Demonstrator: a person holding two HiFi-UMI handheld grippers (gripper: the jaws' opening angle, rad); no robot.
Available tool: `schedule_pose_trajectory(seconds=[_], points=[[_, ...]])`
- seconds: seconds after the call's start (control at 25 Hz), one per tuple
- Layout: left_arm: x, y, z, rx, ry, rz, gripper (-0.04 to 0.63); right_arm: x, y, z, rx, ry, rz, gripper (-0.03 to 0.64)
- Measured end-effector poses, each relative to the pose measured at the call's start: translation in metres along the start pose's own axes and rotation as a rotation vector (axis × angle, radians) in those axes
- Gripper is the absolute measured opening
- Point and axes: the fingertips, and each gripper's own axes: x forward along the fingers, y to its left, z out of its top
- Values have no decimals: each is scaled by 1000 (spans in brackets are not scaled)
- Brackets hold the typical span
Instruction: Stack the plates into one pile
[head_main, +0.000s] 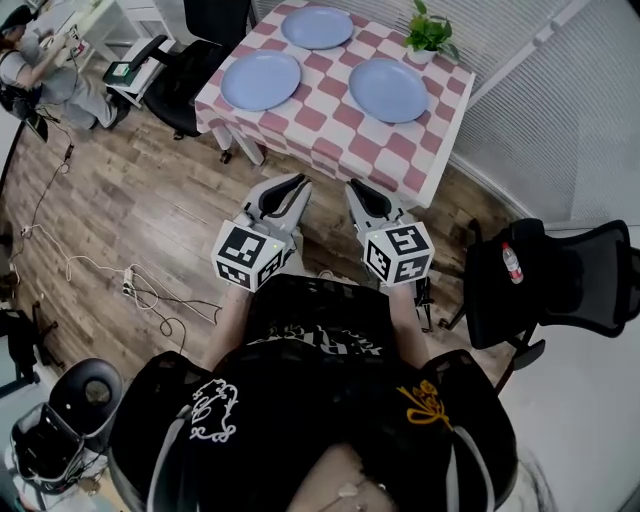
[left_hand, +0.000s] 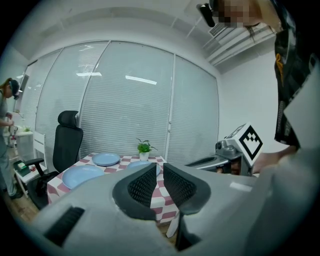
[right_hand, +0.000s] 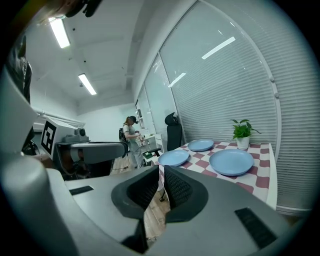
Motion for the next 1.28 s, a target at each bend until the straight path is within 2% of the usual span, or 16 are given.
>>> schedule_pose_trajectory(seconds=[0.2,0.4,0.6,0.76,1.04,1.28], points=[[23,46,4,6,4,-43,48,46,-18,15,14,6,-45,37],[48,115,23,28,0,-79,48,109,-31,42,27,9,-86,37],[66,180,37,8,-7,-107,48,172,-33,60,34,42,-98,37],[78,217,36,9,18,-148,48,212,-38,65,46,70,-120,37],[102,260,31,3,55,-211,48,237,-60,72,72,83,-218,37],[138,257,17,-47,85,-274,48,214,-100,65,114,92,-337,37]])
